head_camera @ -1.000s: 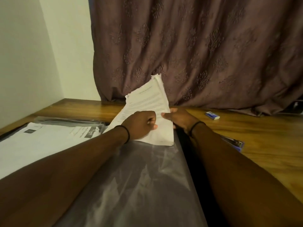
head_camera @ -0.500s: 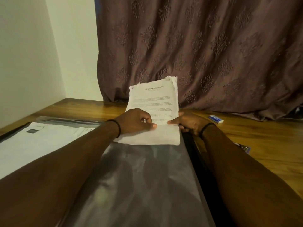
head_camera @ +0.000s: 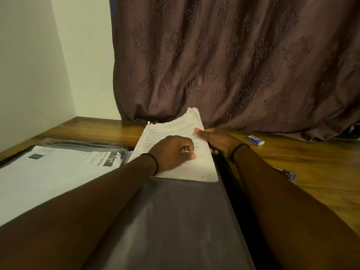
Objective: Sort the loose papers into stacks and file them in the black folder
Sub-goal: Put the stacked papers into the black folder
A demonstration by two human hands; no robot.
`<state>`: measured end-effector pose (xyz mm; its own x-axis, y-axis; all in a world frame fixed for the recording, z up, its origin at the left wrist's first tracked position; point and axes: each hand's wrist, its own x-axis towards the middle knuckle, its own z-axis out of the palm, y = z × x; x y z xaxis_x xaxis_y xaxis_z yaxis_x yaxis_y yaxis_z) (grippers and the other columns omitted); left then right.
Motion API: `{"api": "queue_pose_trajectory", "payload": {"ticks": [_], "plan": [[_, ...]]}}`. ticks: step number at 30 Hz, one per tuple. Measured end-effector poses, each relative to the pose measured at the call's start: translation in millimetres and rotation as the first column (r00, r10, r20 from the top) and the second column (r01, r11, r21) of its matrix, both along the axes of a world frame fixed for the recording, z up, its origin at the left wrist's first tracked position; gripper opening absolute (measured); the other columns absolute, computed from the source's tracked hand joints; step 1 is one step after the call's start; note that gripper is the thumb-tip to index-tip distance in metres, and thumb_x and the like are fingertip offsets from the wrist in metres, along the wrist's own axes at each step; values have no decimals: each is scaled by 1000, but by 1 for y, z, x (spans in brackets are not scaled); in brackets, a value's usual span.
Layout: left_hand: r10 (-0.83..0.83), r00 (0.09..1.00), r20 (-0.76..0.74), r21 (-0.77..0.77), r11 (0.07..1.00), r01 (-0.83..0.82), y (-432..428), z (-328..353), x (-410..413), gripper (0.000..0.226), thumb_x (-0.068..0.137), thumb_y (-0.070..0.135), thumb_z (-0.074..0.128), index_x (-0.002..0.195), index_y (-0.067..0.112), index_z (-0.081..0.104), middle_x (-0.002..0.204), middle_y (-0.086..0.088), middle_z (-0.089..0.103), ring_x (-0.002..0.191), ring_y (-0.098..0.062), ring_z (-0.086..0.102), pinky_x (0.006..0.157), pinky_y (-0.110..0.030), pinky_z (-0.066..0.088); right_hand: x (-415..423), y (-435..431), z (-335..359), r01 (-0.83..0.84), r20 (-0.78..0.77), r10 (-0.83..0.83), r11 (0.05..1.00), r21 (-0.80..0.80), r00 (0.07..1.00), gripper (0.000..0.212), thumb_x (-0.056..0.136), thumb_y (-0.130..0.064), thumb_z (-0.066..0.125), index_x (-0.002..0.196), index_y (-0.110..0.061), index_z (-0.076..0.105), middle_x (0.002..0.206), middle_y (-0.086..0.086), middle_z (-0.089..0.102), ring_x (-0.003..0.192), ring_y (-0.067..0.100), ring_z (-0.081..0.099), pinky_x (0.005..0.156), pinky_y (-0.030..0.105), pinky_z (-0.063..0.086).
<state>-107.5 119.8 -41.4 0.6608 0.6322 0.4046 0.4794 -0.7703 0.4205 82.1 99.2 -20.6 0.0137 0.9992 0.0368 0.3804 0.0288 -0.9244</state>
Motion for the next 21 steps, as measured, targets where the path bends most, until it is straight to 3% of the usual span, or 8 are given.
{"api": "queue_pose_trajectory", "payload": {"ticks": [2,4,6,10,14,19,21], "plan": [[17,999,36,-5,1000,-17,1,0,-1,11,88,35,68,80,29,64,79,13,63,77,-8,57,77,-26,45,-6,3,-1,98,-55,-97,995,25,994,29,99,-32,57,84,-10,67,47,-5,58,38,9,41,35,16,29],[41,997,70,-13,999,-40,4,1,-4,10,86,35,70,79,28,67,81,11,67,78,-9,59,78,-28,48,-7,6,-2,132,-59,-131,991,26,990,23,98,-22,59,103,-2,69,63,2,65,38,7,45,36,15,32],[65,992,107,-27,998,-63,6,3,-6,11,85,34,72,78,25,71,81,9,69,79,-10,60,79,-30,49,-1,6,-2,85,-18,-85,996,-5,996,26,98,-24,59,113,-5,68,72,5,65,40,6,37,36,17,26],[75,984,161,-45,997,-68,4,4,-2,14,83,29,74,71,31,68,77,12,69,78,-9,62,76,-26,45,12,0,4,-119,-45,115,988,-96,992,23,100,-24,54,116,-11,64,56,-7,59,39,3,27,37,17,15],[56,986,156,-50,998,-49,3,4,0,12,84,26,74,73,30,70,78,11,71,79,-7,62,78,-23,46,16,2,8,-175,-2,177,968,-179,984,30,99,-23,56,126,-12,63,71,1,57,44,5,25,38,18,15],[23,990,138,-58,998,-15,-5,6,15,14,84,22,73,71,25,70,77,8,69,75,-6,61,74,-25,49,2,6,2,-1,-5,0,996,-84,1000,23,97,-21,58,109,-5,69,57,3,51,38,6,28,36,17,19],[58,981,187,-59,997,-48,-7,6,21,12,84,17,72,72,20,72,79,6,69,77,-9,62,79,-31,51,-2,9,0,28,-22,-29,998,-63,999,17,95,-19,61,89,-6,70,53,4,49,36,7,29,37,15,19]]}}
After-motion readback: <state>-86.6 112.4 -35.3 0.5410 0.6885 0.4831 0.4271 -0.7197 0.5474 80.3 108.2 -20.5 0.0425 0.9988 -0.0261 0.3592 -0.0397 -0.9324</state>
